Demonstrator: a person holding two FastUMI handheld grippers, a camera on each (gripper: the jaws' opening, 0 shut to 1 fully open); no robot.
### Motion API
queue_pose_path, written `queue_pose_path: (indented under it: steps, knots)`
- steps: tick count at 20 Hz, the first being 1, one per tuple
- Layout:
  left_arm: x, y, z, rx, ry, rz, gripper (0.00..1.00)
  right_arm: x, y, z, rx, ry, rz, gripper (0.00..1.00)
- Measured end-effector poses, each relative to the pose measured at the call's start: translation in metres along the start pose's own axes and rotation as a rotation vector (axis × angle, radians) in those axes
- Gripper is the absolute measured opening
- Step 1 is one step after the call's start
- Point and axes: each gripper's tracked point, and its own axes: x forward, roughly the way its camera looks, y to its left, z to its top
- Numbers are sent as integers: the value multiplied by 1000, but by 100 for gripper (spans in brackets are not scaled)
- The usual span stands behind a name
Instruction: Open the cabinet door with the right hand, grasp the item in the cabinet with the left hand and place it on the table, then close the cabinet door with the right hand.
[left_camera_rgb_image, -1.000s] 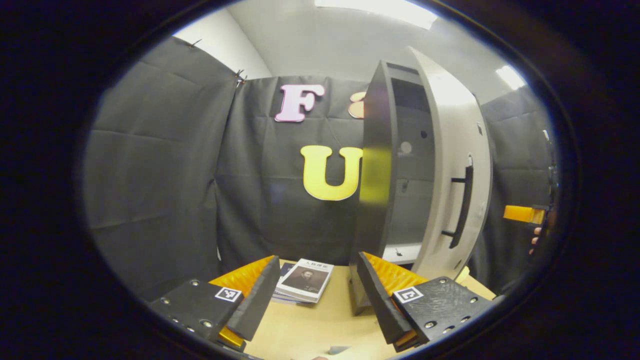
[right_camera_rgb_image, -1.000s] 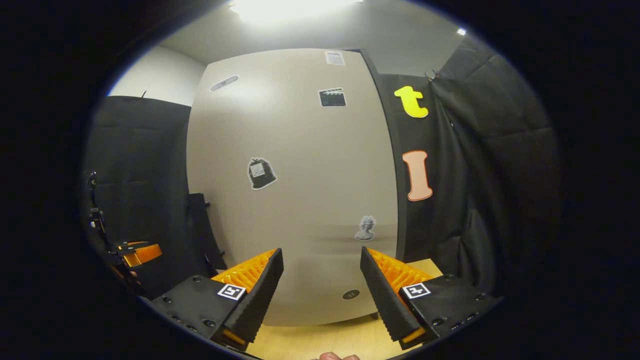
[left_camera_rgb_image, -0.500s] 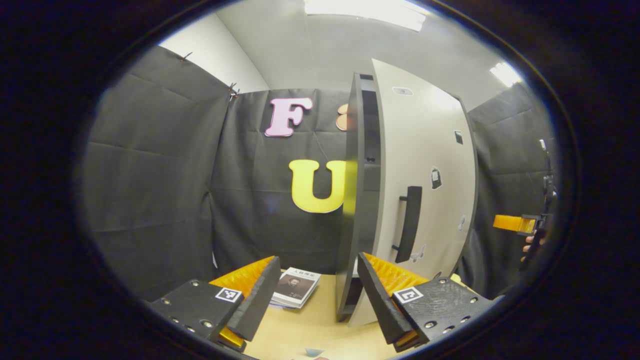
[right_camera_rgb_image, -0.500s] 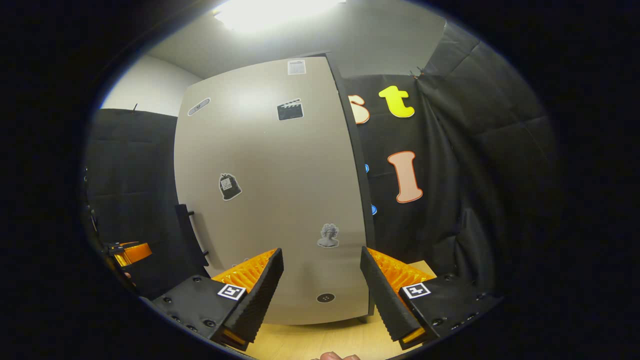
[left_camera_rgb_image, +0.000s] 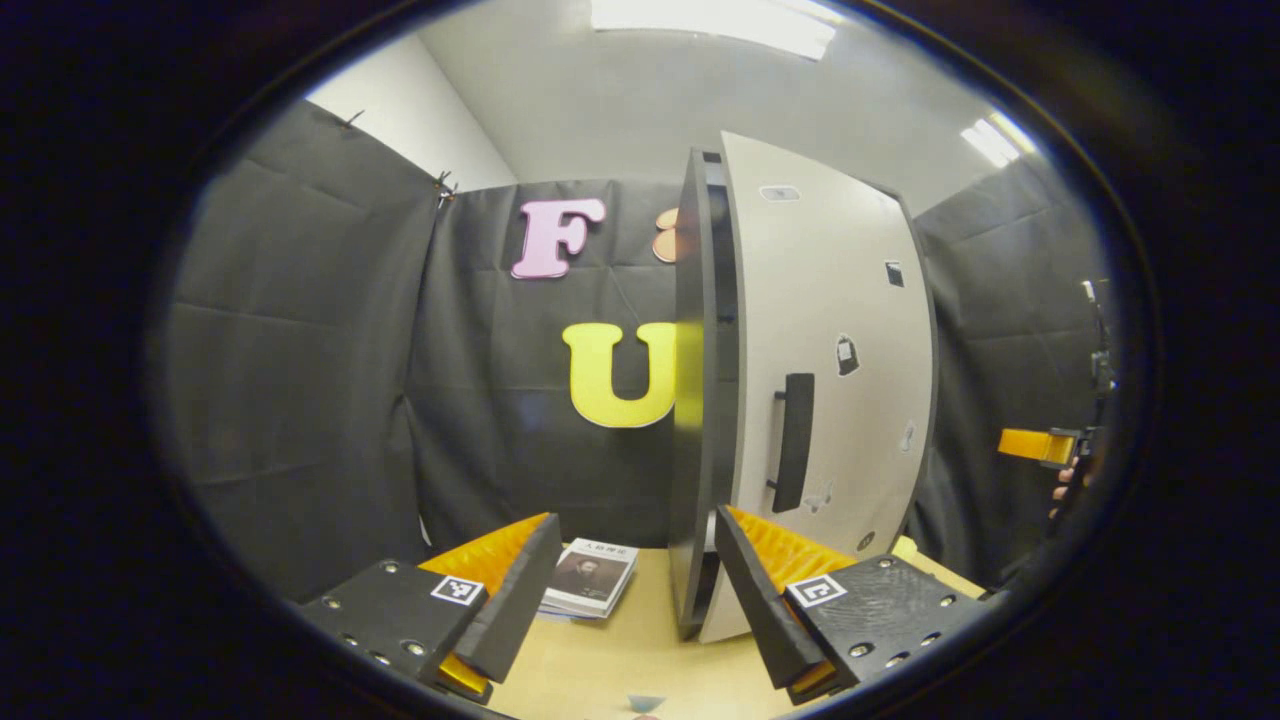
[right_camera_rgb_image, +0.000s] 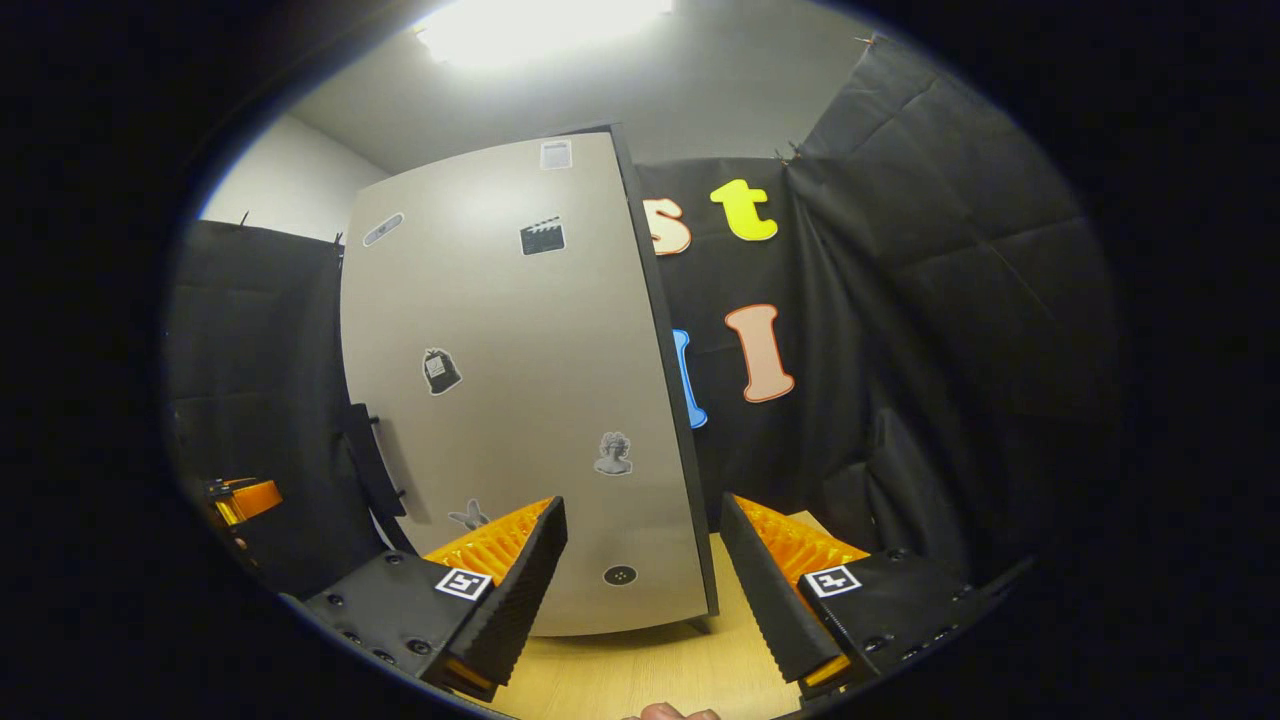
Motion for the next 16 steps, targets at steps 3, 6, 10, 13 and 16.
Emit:
queue_pose_path:
  steps: [3,6,10,13,16]
  knots:
    - [0,1,-6,-7,17,-40,92,-11,6,-8,-10,-3,-45,98]
    - [2,1,-13,0,38,-78,92,-18,11,-12,-9,-1,-81,98]
    - [3,-1,-16,1,43,-111,92,-28,17,-13,-15,1,-102,98]
    - [0,-13,-19,-36,33,-158,92,-28,15,-14,-36,8,-105,98]
    - [-1,-28,-18,-80,18,-193,94,-24,8,-14,-37,19,-101,98]
